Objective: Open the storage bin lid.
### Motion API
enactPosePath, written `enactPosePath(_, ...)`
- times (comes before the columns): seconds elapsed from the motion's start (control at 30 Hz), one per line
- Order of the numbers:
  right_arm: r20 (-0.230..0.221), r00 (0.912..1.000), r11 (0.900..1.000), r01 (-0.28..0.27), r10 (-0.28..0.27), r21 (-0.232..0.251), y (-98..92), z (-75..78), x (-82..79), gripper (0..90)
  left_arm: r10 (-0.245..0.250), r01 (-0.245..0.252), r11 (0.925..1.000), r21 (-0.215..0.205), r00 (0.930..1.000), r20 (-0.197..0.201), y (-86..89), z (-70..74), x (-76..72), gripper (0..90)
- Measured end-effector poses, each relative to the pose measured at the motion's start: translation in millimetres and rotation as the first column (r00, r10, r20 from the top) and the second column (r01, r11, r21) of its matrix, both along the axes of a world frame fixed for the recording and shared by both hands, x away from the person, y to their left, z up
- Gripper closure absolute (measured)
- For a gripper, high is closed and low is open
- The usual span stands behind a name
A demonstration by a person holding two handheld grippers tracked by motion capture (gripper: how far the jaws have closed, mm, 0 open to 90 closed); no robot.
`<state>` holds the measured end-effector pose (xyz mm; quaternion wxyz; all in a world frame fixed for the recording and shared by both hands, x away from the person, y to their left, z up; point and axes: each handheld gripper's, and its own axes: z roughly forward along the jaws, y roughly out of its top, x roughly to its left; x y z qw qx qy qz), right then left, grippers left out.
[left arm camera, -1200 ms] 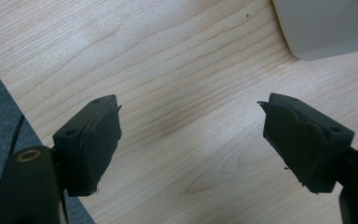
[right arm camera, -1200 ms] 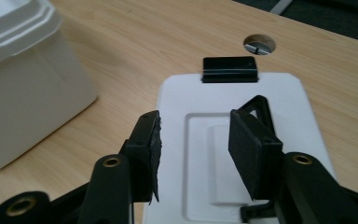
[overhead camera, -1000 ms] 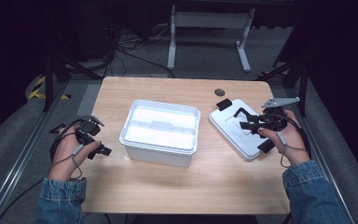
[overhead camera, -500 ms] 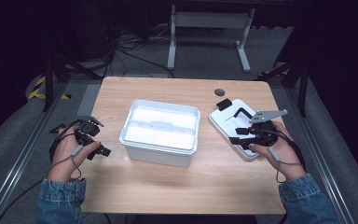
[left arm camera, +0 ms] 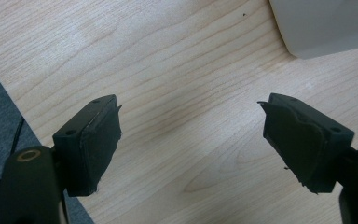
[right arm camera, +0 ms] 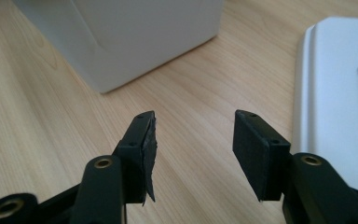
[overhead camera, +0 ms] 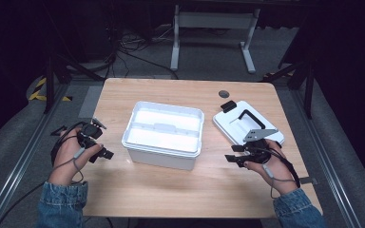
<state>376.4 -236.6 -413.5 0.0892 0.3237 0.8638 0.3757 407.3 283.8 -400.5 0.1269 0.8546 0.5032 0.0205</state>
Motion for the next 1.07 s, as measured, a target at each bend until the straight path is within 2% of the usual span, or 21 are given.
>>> enactPosePath(0.1,-0.001,1.0000,1.000,0.000,0.000,0.006,1.7,-10.9,-0.5,50.3,0.001,-0.001,1.0000,-0.001,1.0000,0.000,-0.9,-0.2,0.4,19.7)
enactPosePath(0.27,0.003,1.0000,0.999,0.006,-0.007,0.048,3.4,-23.8,-0.3,50.2,-0.002,0.002,1.0000,0.004,1.0000,-0.002,-2.6,-1.1,0.9,19.7)
enactPosePath(0.3,0.018,0.9997,0.998,0.016,-0.017,0.057,5.7,-34.0,0.0,50.1,-0.010,0.010,0.9999,0.008,1.0000,0.000,-3.1,-1.2,0.9,19.7)
enactPosePath(0.37,0.027,0.9994,0.998,0.021,-0.023,0.063,7.3,-40.0,0.2,50.2,-0.011,0.012,0.9999,0.009,0.9999,-0.002,-3.5,-1.1,0.9,19.7)
enactPosePath(0.47,0.043,0.9987,0.999,0.024,-0.026,0.040,10.4,-46.6,-0.4,50.2,-0.010,0.010,0.9999,0.006,0.9999,-0.004,-4.1,-1.5,0.6,19.7)
enactPosePath(0.57,0.051,0.9983,0.999,0.024,-0.027,0.044,14.8,-53.9,-2.1,50.4,-0.010,0.010,0.9999,0.006,0.9999,-0.003,-4.3,-1.5,0.6,19.7)
enactPosePath(0.63,0.048,0.9988,1.000,0.013,-0.014,0.012,18.1,-56.5,-2.7,50.5,-0.009,0.009,0.9999,0.006,1.0000,-0.002,-4.4,-1.3,0.5,19.7)
enactPosePath(0.73,0.033,0.9995,1.000,0.001,-0.002,0.004,21.1,-58.2,-2.9,50.6,-0.010,0.010,0.9999,0.006,0.9999,-0.002,-4.6,-1.4,0.6,19.7)
enactPosePath(0.9,0.054,0.9985,1.000,0.012,-0.012,-0.005,25.1,-61.4,-3.7,50.8,-0.012,0.012,0.9999,0.006,0.9999,-0.002,-5.1,-1.8,0.7,19.7)
enactPosePath(1.07,0.056,0.9983,1.000,0.013,-0.012,-0.016,28.5,-64.4,-4.4,50.8,-0.002,0.002,1.0000,0.005,1.0000,-0.005,-5.7,-1.9,0.7,19.7)
